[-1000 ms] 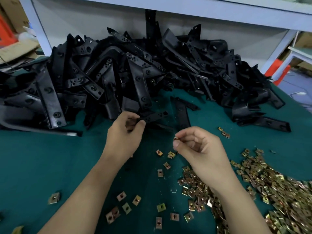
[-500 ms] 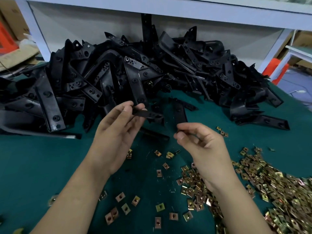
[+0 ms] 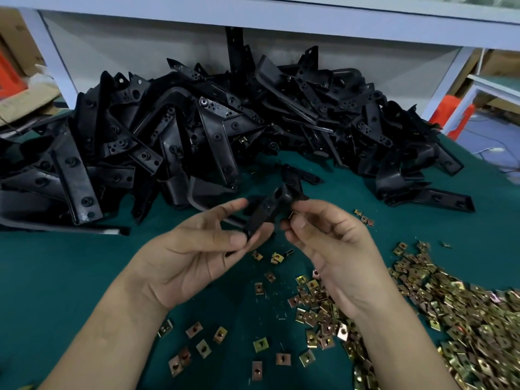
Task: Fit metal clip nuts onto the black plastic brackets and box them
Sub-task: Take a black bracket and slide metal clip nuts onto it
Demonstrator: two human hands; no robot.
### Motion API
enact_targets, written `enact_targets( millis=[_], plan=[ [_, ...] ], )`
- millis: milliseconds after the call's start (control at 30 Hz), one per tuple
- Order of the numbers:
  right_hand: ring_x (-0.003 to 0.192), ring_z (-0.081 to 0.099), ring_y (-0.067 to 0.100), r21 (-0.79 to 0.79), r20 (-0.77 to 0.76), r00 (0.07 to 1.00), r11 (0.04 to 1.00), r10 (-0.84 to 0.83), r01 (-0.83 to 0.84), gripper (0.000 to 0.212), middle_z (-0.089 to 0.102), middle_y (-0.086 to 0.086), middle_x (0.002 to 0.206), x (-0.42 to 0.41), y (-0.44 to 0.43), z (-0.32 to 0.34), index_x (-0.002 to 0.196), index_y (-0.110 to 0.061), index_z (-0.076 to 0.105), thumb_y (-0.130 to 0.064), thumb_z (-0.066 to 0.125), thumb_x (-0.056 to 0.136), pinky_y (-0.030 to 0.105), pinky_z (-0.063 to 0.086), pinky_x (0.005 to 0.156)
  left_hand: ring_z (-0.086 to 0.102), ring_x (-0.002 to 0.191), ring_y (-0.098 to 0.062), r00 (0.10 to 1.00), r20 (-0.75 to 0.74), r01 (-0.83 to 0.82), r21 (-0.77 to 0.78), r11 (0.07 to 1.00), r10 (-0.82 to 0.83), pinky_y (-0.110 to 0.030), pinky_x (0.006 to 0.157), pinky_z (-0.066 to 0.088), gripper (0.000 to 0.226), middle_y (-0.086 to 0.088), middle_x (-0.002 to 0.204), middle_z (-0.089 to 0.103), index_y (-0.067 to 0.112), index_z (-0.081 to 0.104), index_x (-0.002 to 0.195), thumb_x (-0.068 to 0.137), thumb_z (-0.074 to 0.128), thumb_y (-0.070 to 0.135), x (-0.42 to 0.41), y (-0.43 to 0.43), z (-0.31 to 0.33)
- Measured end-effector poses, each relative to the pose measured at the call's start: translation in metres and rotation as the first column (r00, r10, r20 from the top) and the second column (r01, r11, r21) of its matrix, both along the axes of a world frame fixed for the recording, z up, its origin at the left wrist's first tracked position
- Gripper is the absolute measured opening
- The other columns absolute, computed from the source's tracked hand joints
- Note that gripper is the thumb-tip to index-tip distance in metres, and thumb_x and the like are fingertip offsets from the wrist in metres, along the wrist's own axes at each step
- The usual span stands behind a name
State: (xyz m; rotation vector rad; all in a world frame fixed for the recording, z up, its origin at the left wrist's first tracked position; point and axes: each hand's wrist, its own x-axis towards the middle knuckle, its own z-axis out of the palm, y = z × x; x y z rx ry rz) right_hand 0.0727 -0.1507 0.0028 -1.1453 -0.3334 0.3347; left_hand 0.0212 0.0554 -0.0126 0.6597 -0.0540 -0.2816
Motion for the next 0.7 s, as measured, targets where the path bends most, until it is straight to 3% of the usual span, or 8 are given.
enact_targets(
  millis=[200,300,400,567,700],
  plan=[
    [0.08,0.071,0.021,0.114,-0.017,0.993,0.987,0.117,-0.114,0.026,0.072,0.01,0.086,-0.006,0.0,0.009,0.093,-0.013,0.079,-0.012,0.076,0.067,0.027,0.058,0.077,0.073,0.095,-0.02,0.999,0.032,0.02,0.13,0.991,-0.025,-0.021,0.078,0.058,0.085,-0.015,0.107,0.072,0.0,0.041,0.143,0.065,0.07,-0.019,0.0,-0.018,-0.005],
    [0.077,0.072,0.019,0.126,-0.011,0.99,0.983,0.139,-0.137,0.022,0.07,0.006,0.081,-0.008,-0.002,0.013,0.089,-0.015,0.079,-0.015,0.076,0.067,0.025,0.057,0.073,0.069,0.086,-0.011,0.996,0.082,-0.031,0.16,0.987,0.017,-0.018,0.078,0.056,0.085,-0.004,0.093,0.07,0.001,0.055,0.137,0.06,0.089,-0.008,0.002,-0.023,-0.008],
    [0.076,0.071,0.017,0.119,-0.012,0.991,0.984,0.131,-0.129,0.019,0.07,0.004,0.079,-0.01,-0.003,0.015,0.085,-0.017,0.079,-0.017,0.076,0.067,0.024,0.057,0.073,0.062,0.076,-0.006,0.987,0.147,-0.079,0.077,0.994,0.068,-0.017,0.075,0.053,0.082,0.005,0.086,0.064,0.016,0.065,0.134,0.059,0.096,0.006,0.003,-0.025,-0.012],
    [0.087,0.071,0.018,0.132,-0.009,0.994,0.985,0.109,-0.107,0.019,0.073,0.006,0.088,-0.008,-0.001,0.014,0.087,-0.015,0.08,-0.01,0.074,0.069,0.024,0.056,0.08,0.052,0.072,-0.006,0.972,0.236,0.009,-0.054,0.998,0.004,-0.02,0.068,0.047,0.054,0.007,0.088,0.055,0.019,0.052,0.131,0.086,0.078,0.005,0.002,-0.021,-0.013],
    [0.094,0.072,0.019,0.129,-0.035,0.995,0.988,0.093,-0.087,0.023,0.076,0.011,0.094,-0.007,0.0,0.012,0.091,-0.009,0.08,-0.007,0.074,0.069,0.022,0.055,0.084,0.05,0.072,-0.011,0.979,0.2,-0.02,-0.038,0.999,0.027,-0.023,0.064,0.042,0.07,0.001,0.088,0.052,0.016,0.048,0.125,0.07,0.091,0.017,0.006,-0.02,-0.012]
  ],
)
